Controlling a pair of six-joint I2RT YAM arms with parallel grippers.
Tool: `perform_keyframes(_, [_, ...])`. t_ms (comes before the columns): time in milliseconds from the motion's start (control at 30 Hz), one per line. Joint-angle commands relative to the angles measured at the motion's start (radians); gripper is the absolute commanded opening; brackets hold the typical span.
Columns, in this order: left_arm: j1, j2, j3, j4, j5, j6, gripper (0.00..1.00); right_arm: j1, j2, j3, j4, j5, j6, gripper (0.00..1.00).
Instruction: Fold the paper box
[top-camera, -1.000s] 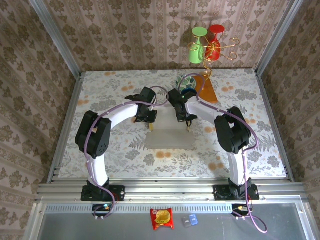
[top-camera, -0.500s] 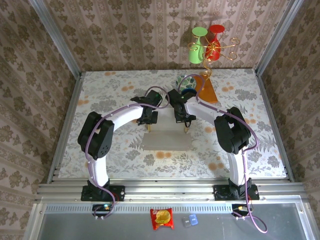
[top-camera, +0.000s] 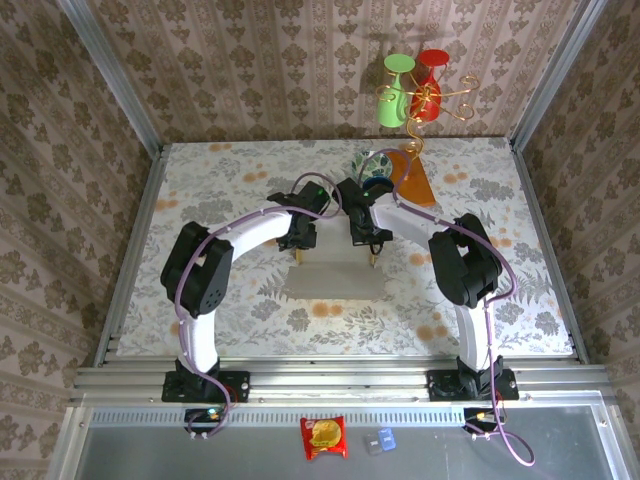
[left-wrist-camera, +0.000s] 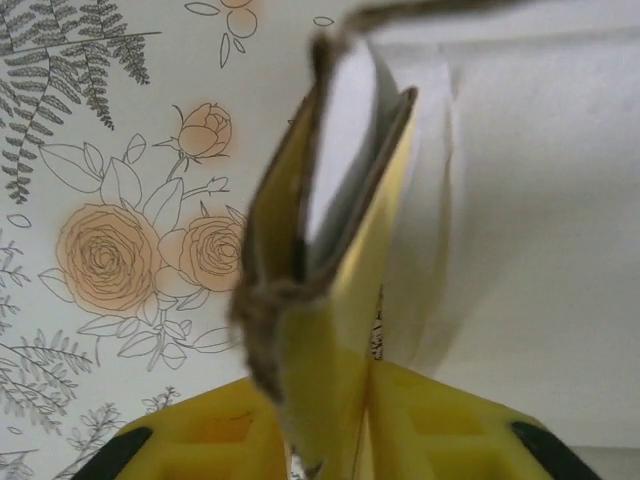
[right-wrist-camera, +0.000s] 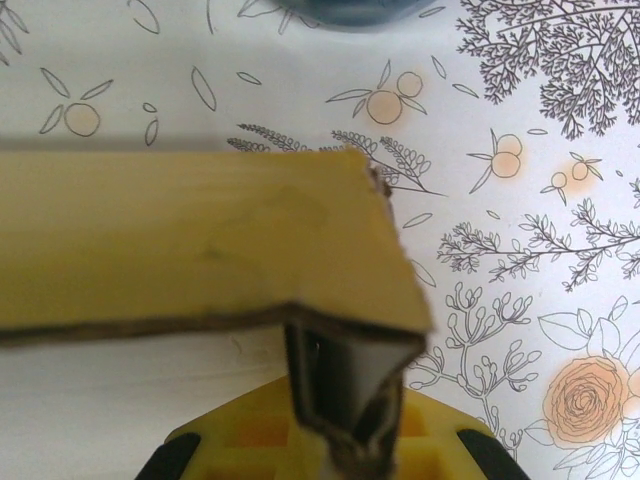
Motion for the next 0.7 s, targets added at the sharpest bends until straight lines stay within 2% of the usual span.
perform_keyframes(0, [0.006, -0.034, 0.028, -0.076, 0.013, 0.012, 0.36, -0.007, -0.001, 0.004, -0.077, 0.022, 0.043, 0.00])
perform_keyframes(233, [0.050, -0.102, 0.021, -0.127, 0.219, -0.030, 0.56, -0.017, -0.006, -0.010, -0.088, -0.017, 0.076, 0.00])
perform_keyframes(533, [0.088, -0.134, 0.069, -0.146, 0.332, -0.086, 0.63, -0.024, -0.007, 0.012, -0.131, -0.084, 0.128, 0.00])
perform_keyframes(667, [0.123, -0.179, 0.099, -0.169, 0.337, -0.123, 0.63, -0.042, -0.012, 0.014, -0.177, -0.155, 0.199, 0.00])
